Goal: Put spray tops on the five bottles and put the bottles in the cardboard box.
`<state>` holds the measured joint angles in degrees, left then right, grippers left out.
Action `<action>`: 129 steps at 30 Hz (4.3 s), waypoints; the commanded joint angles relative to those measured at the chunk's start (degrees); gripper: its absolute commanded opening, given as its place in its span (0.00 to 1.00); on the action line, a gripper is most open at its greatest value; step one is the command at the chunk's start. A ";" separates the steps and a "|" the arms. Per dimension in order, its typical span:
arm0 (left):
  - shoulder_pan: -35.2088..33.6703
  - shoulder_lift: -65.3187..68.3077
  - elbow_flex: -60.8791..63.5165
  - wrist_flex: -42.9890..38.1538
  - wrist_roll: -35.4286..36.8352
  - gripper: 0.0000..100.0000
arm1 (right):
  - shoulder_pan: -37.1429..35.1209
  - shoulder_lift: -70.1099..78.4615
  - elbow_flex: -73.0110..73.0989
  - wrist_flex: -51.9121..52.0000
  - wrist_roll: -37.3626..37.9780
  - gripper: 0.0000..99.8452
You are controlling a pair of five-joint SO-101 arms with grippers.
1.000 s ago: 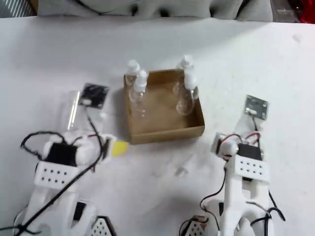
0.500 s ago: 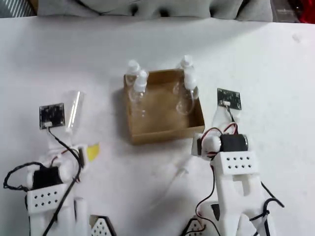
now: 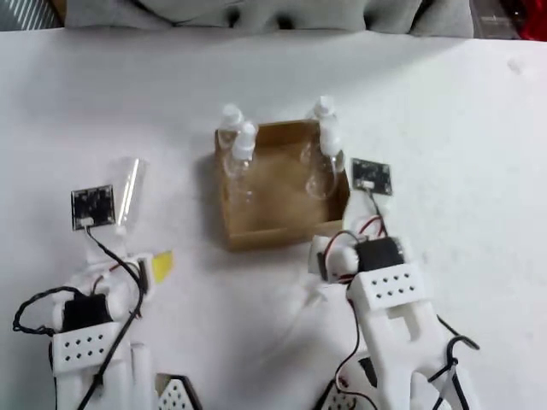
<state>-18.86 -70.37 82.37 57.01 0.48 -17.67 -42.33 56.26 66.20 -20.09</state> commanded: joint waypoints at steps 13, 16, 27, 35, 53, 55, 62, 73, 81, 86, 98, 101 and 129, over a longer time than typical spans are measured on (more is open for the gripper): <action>-0.48 -1.36 0.53 -1.93 -0.62 0.31 | 0.75 10.15 3.43 -6.37 0.62 0.20; -0.40 -1.36 0.53 -1.93 -0.62 0.31 | 0.75 16.75 3.25 -10.68 0.09 0.19; -0.48 -1.36 0.70 -1.93 -0.62 0.31 | 0.13 21.76 2.90 -12.88 0.44 0.01; -0.48 -1.27 1.23 -2.37 -0.62 0.31 | 6.73 21.76 -6.86 -1.01 6.15 0.02; -0.31 -1.36 1.85 -2.37 -0.62 0.31 | 44.35 22.46 -32.70 12.62 41.76 0.02; -0.31 -1.36 1.85 -2.37 -0.62 0.31 | 46.81 22.55 -33.76 12.53 46.15 0.02; -0.22 -1.45 2.20 -2.29 -0.62 0.31 | 49.80 22.90 -32.79 7.87 64.09 0.02; -0.22 -1.45 2.20 -2.29 -0.62 0.31 | 49.54 42.15 -31.38 -3.56 61.54 0.11; -0.22 -1.45 2.20 -2.29 -0.62 0.31 | 49.10 45.05 -34.02 -3.82 61.36 0.26; -0.22 -1.45 2.20 -2.29 -0.70 0.31 | 49.45 43.12 -39.56 10.59 61.27 0.21; -0.13 -1.45 2.29 -2.29 -0.70 0.31 | 52.26 32.92 -27.87 7.34 57.41 0.19; -0.13 -1.45 2.29 -2.29 -0.70 0.31 | 51.91 34.24 -26.73 1.36 52.84 0.19; -0.48 -1.19 -0.97 -1.76 -0.35 0.31 | 49.71 46.99 -29.10 -6.46 52.13 0.10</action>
<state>-18.86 -70.37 85.10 56.04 0.48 32.53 5.32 29.63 60.13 32.57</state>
